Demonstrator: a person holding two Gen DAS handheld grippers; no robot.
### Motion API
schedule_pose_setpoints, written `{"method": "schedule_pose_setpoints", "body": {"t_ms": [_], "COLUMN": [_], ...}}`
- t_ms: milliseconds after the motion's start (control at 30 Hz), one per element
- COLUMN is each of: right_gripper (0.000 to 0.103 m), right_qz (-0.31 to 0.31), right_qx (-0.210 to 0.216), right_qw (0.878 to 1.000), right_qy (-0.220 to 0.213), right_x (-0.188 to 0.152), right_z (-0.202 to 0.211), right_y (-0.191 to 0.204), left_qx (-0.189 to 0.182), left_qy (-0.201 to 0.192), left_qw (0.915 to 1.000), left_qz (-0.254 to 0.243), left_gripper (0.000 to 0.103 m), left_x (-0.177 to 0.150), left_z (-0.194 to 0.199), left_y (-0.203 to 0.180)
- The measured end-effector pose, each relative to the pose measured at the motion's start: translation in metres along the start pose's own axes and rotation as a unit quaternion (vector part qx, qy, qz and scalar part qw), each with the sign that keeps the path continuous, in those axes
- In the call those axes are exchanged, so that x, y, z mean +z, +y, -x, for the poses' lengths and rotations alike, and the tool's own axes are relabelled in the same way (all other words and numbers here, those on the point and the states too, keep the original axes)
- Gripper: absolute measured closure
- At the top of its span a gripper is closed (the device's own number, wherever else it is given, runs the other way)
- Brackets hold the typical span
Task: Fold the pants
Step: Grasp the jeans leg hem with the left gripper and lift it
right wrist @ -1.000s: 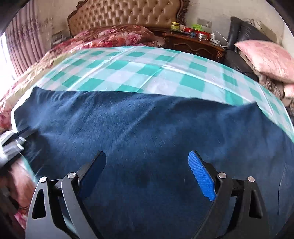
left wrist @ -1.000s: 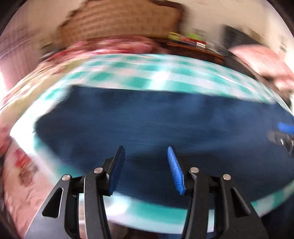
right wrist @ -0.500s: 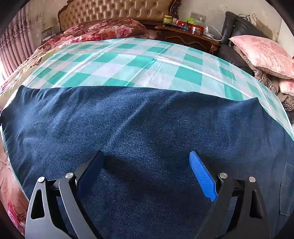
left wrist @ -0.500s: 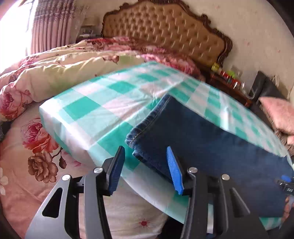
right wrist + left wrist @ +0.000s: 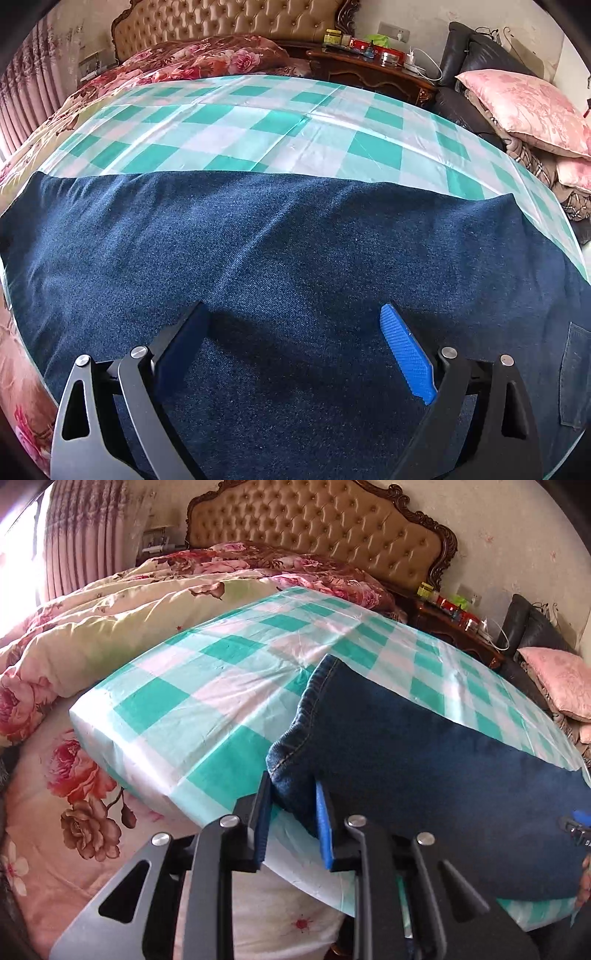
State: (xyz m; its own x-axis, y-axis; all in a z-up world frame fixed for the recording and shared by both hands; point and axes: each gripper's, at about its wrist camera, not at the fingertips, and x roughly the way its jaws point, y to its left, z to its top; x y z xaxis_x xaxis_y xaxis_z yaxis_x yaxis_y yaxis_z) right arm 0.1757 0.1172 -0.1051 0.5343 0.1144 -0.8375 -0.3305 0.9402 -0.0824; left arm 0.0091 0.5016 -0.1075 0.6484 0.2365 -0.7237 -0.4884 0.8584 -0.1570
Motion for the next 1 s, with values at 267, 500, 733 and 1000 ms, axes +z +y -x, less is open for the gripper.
{"method": "schedule_pose_setpoints", "body": {"t_ms": [267,500,733,1000], "right_gripper": [0.014,0.014,0.013,0.013], "right_qz": [-0.004,-0.003,-0.004,-0.005], "right_qx": [0.004,0.004,0.004,0.004], "right_qw": [1.0,1.0,1.0,1.0], "right_qy": [-0.001,-0.004,-0.009,-0.01], "right_x": [-0.001,-0.002,-0.004,-0.004], "right_z": [-0.001,-0.001,0.0,0.0], "right_y": [-0.002,-0.001,-0.001,-0.001], "left_qx": [-0.003,-0.047,-0.12,-0.112], "left_qy": [0.001,0.003,-0.024,0.025], "left_qw": [0.9999,0.9967,0.9849,0.9741], "left_qz": [0.012,0.066,0.122,0.195], "left_gripper": [0.07,0.081,0.081,0.063], "left_x": [-0.003,0.002,0.006,-0.009], "left_z": [0.001,0.006,0.022,0.009], "left_y": [-0.001,0.01,0.015,0.025]}}
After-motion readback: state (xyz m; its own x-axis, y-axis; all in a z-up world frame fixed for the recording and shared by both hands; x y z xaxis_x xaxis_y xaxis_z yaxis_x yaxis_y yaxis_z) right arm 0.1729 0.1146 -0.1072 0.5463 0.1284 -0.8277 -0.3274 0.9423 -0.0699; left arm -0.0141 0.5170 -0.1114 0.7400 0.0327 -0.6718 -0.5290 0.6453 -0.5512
